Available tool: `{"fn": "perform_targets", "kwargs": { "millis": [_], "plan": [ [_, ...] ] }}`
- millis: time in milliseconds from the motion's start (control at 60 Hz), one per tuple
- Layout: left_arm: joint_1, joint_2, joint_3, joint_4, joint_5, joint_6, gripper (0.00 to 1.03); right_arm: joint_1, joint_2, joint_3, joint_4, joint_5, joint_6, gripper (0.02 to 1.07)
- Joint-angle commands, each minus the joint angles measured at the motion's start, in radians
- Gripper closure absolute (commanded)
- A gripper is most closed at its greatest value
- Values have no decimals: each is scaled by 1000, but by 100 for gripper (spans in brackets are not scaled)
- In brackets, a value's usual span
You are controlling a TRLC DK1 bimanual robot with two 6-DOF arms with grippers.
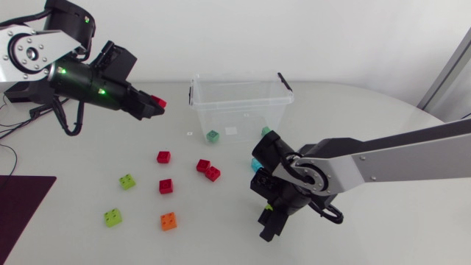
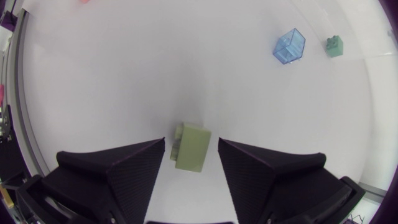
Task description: Pick up the duplo bricks and place them in the container
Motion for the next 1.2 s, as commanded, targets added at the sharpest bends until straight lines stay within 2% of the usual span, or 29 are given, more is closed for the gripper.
{"fn": "perform_targets", "kwargs": {
  "millis": [0,267,400,450,500,533,550,567,583,617,667,750,833,917,1050,1133,1150,1183],
  "plan": [
    [-32,50,64,37,18,-78,78,-11,6,-27,9,-7,20,74],
    [-130,217,185,214,33,-205,77,-41,-129,2,-92,-3,16,76],
    [-147,308,246,313,30,-257,72,-71,-227,67,-155,-3,11,76],
    [-146,340,269,341,30,-265,61,-82,-249,90,-169,-5,10,76],
    [-140,360,268,414,30,-269,39,-91,-270,119,-175,-5,5,76],
    [-136,366,269,425,28,-271,32,-99,-279,139,-178,-7,5,76],
    [-132,374,271,433,16,-271,25,-102,-284,145,-181,-8,5,76],
    [-130,375,271,438,14,-271,23,-108,-289,159,-178,-13,5,76],
    [-124,375,265,453,1,-269,17,-113,-292,169,-178,-17,5,76],
    [-118,375,259,459,-4,-271,15,-131,-293,196,-176,-22,8,76],
    [-95,351,226,471,-7,-268,5,-148,-292,232,-164,-28,8,76],
    [-54,263,136,514,-9,-263,5,-186,-276,292,-127,-60,16,76],
    [-9,157,44,482,-9,-225,5,-205,-250,343,-51,-60,29,76],
    [31,76,-27,395,-9,-144,5,-215,-215,393,5,-60,48,76],
    [87,-5,-97,198,-9,34,5,-228,-154,456,91,-63,77,76],
    [121,-40,-140,128,-10,105,5,-235,-108,485,156,-59,85,76],
    [127,-57,-160,80,-10,163,5,-235,-100,492,161,-59,86,76],
    [138,-68,-177,71,-10,185,5,-237,-74,510,173,-57,92,76]
  ]
}}
